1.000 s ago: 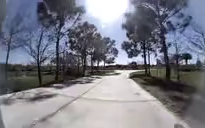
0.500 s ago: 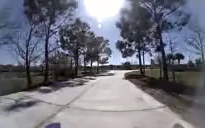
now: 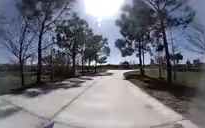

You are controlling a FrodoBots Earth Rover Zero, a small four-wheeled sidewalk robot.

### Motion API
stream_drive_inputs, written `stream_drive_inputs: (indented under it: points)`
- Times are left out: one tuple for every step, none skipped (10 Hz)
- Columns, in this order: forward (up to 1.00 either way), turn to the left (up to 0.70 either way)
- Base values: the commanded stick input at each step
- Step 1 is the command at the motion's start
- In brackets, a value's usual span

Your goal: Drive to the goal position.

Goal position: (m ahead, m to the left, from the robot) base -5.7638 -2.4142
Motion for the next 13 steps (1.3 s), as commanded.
stream_drive_inputs:
  points:
    - [0.85, 0.00]
    - [0.85, 0.00]
    - [0.85, 0.00]
    - [0.85, 0.00]
    - [0.85, 0.00]
    - [0.85, 0.00]
    - [0.85, 0.00]
    - [0.85, 0.00]
    - [0.85, 0.00]
    - [0.76, 0.00]
    - [0.67, 0.00]
    - [0.58, 0.00]
    - [0.49, 0.00]
